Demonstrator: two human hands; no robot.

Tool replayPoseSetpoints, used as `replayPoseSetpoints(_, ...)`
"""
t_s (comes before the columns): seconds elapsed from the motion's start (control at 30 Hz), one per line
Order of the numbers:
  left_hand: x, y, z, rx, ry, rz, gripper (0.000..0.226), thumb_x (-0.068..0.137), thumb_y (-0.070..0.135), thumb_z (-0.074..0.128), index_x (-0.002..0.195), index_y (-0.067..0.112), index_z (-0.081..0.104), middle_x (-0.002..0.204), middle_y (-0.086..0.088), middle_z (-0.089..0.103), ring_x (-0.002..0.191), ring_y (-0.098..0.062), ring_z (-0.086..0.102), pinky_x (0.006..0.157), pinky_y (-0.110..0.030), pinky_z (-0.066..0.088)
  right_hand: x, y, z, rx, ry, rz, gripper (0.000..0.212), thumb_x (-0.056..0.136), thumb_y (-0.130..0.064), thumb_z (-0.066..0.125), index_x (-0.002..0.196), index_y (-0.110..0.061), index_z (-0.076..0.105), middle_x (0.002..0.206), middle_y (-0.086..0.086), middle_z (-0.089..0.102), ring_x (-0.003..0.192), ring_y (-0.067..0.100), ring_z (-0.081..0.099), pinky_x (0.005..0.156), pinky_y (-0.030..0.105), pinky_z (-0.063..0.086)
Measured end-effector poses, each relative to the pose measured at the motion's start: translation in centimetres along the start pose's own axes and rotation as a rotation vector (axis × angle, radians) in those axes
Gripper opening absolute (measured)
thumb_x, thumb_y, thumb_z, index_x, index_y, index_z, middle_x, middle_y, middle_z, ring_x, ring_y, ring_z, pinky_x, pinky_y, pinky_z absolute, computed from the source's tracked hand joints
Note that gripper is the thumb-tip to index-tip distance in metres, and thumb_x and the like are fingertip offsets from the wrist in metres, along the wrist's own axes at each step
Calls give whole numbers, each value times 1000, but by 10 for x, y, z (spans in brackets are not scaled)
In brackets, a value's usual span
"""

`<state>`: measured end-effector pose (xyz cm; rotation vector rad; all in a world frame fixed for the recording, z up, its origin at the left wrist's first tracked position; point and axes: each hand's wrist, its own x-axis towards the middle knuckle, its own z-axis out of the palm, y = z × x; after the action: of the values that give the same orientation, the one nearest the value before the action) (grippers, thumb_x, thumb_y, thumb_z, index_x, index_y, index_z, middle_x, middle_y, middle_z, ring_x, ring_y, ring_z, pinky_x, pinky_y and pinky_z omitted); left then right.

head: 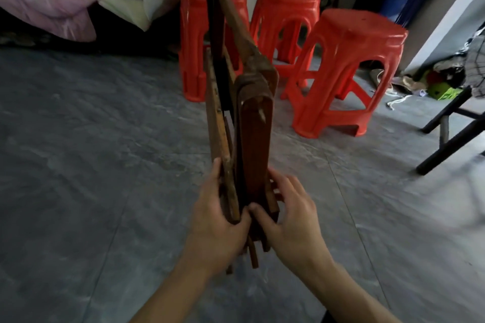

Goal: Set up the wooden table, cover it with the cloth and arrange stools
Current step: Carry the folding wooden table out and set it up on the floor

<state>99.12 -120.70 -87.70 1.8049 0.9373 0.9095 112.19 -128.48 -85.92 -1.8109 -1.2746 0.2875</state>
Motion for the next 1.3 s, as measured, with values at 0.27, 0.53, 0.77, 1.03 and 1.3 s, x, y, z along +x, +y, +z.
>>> replayPoseSetpoints(0.27,-5,-7,7,18,-14,-3,95,81,23,58,157,36,2,159,13,24,145,-1,25,118,-30,29,-4,3,15,8,-100,66,71,93,-28,64,154,-33,26,135,-10,54,119,0,54,100,33,49)
replayPoseSetpoints(0.53,-10,-14,17,82,22,94,85,83,17,64,156,21,21,149,2,41,141,-14,36,113,-38,37,-9,19,6,30,-166,21,88,87,-6,58,155,-40,15,143,-13,49,127,2,50,104,37,48)
replayPoseSetpoints(0.77,-19,-12,21,215,66,168,84,84,10,67,155,13,23,151,-5,38,142,-18,35,112,-38,38,-11,19,12,52,-100,41,96,80,1,58,156,-38,15,143,-11,51,130,3,50,105,38,48)
replayPoseSetpoints(1.03,-20,-11,-23,381,15,194,94,79,4,68,157,14,16,153,-8,36,139,-21,37,116,-41,33,-9,20,-19,95,22,87,98,71,20,49,152,-32,33,132,-22,57,115,7,62,96,34,54)
replayPoseSetpoints(1.3,-18,8,-122,610,10,195,98,69,-9,76,153,14,31,147,2,42,130,-24,48,106,-31,36,11,23,-81,-115,183,-82,93,63,28,50,142,-19,52,133,4,62,124,20,58,102,45,49)
